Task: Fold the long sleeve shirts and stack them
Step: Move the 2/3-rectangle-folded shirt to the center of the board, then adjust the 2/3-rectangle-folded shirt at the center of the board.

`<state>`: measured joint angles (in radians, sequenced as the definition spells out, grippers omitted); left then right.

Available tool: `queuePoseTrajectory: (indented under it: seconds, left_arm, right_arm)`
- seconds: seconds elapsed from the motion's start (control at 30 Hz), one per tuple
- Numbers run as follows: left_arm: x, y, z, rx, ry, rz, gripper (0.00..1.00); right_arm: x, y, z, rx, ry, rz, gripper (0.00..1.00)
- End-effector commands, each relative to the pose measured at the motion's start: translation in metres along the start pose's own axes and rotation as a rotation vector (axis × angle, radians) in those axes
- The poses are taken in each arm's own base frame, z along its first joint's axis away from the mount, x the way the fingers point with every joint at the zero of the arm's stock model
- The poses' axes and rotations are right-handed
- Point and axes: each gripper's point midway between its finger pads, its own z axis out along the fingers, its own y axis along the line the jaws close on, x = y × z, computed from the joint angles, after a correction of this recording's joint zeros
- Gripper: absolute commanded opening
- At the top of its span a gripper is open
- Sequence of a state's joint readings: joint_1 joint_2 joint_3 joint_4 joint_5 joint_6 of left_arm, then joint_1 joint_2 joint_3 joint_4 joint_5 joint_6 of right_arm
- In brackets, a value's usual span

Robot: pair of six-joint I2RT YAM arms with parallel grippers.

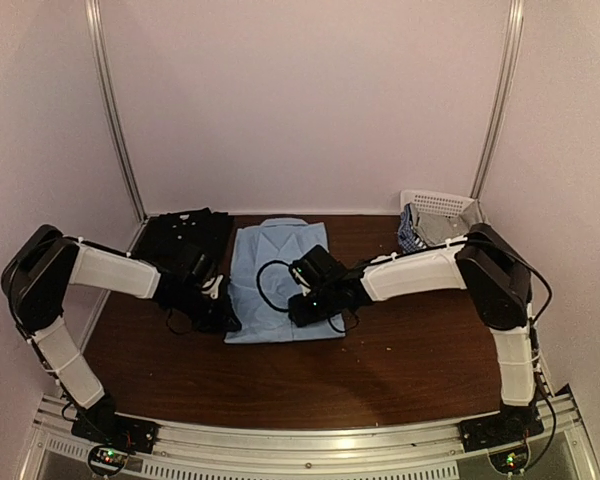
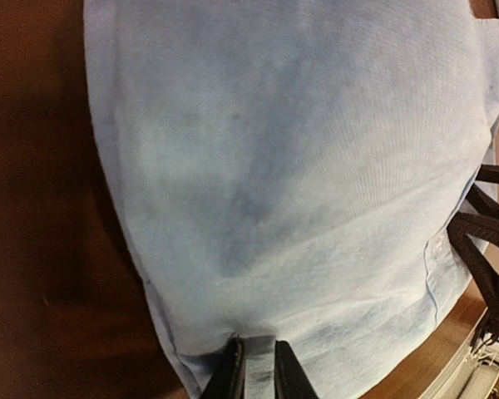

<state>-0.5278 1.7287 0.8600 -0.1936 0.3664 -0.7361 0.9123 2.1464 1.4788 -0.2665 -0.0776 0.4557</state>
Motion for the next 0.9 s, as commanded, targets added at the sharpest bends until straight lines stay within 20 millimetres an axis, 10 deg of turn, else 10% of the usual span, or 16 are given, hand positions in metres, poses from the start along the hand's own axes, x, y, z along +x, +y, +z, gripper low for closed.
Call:
queuePoseTrajectory:
  seconds: [0.0,0.37,0.57,0.87]
  left_arm:
    - [0.046,0.012,-0.013,-0.062,0.076,-0.017,0.15]
    - [0.038,-0.003,-0.050,-0.054,0.000,0.018,0.20]
    - [0.026,-0.011,-0.048,-0.044,-0.010,0.029,0.19]
    - [0.019,-0.019,-0.050,-0.024,-0.018,0.045,0.19]
  right_arm:
    - [0.066,0.002,-0.018,-0.009,0.124,0.070,0.50]
    - [0.000,0.041,-0.070,-0.203,-0.032,0.102,0.62]
    - [-0.044,0.042,-0.062,-0.290,-0.088,0.145,0.59]
    - [-0.043,0.054,-0.031,-0.387,-0.015,0.193,0.52]
